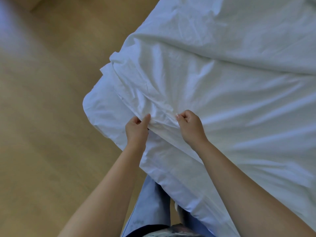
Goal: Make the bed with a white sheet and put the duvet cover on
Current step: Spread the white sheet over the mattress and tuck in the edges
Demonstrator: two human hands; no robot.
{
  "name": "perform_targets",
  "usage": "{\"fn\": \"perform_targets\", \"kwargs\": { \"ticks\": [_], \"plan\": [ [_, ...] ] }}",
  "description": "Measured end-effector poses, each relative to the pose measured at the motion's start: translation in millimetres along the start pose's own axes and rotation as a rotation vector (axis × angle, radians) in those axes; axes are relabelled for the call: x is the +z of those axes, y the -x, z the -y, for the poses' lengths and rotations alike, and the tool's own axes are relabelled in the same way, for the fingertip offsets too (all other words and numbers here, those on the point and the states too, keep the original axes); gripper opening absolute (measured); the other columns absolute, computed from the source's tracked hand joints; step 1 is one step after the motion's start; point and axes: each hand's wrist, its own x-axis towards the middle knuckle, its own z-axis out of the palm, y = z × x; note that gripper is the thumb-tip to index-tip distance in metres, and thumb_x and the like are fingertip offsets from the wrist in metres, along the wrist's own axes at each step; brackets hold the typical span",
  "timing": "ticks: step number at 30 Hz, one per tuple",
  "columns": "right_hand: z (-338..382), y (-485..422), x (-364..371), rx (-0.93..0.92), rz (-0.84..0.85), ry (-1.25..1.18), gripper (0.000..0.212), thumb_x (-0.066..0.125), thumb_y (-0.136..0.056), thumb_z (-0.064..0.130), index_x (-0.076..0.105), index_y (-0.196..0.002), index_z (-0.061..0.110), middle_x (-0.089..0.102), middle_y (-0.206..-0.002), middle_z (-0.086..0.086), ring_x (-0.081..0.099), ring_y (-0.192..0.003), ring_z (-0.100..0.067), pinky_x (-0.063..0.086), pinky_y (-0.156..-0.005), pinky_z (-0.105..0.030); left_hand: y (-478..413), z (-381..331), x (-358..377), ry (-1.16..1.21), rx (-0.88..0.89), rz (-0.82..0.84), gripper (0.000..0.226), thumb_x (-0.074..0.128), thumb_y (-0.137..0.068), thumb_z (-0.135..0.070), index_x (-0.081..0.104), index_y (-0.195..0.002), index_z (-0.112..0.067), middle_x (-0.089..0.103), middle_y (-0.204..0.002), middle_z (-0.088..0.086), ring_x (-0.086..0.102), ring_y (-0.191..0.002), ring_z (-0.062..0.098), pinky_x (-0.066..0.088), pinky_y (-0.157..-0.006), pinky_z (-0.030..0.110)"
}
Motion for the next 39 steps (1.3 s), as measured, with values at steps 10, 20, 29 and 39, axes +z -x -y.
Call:
{"fn": "perform_targets", "kwargs": {
  "ticks": [10,20,29,39],
  "plan": [
    [-6,5,4,0.045,-0.032,-0.033,0.032,0.056,-0.093,0.026,0.042,-0.065,0.016,0.044,-0.060,0.004,0.039,-0.055,-0.009,0.030,-0.051,-0.021,5,-9,10,-0.008,0.071,0.067,0.013,0.060,-0.091,-0.016,0.060,-0.079,-0.010,0.064,-0.079,0.006,0.063,-0.074,0.016,0.056,-0.066,0.022],
    [-6,2,8,-0.138,0.039,0.337,0.036,0.052,-0.093,0.021,0.032,-0.063,0.021,0.037,-0.067,0.007,0.037,-0.060,-0.012,0.027,-0.052,-0.024,9,-10,3,0.040,0.081,0.132,0.012,0.058,-0.091,-0.008,0.065,-0.084,-0.015,0.069,-0.079,-0.002,0.067,-0.073,0.008,0.054,-0.063,0.018],
    [-5,-7,-25,-0.123,-0.090,0.185,0.047,0.051,-0.095,0.025,0.025,-0.056,0.019,0.025,-0.051,0.004,0.024,-0.047,-0.010,0.018,-0.046,-0.026,23,-4,19,-0.256,0.095,-0.035,0.032,0.061,-0.086,-0.017,0.049,-0.115,-0.014,0.051,-0.110,0.000,0.057,-0.101,0.019,0.049,-0.081,0.027],
    [-9,35,-24,-0.265,-0.041,0.191,0.051,0.057,-0.091,0.041,0.027,-0.055,0.022,0.027,-0.047,0.008,0.023,-0.046,-0.013,0.020,-0.044,-0.025,32,-31,66,-0.157,-0.090,0.181,0.015,0.054,-0.088,-0.007,0.045,-0.076,-0.007,0.050,-0.075,0.010,0.057,-0.067,0.023,0.057,-0.059,0.027]
  ]
}}
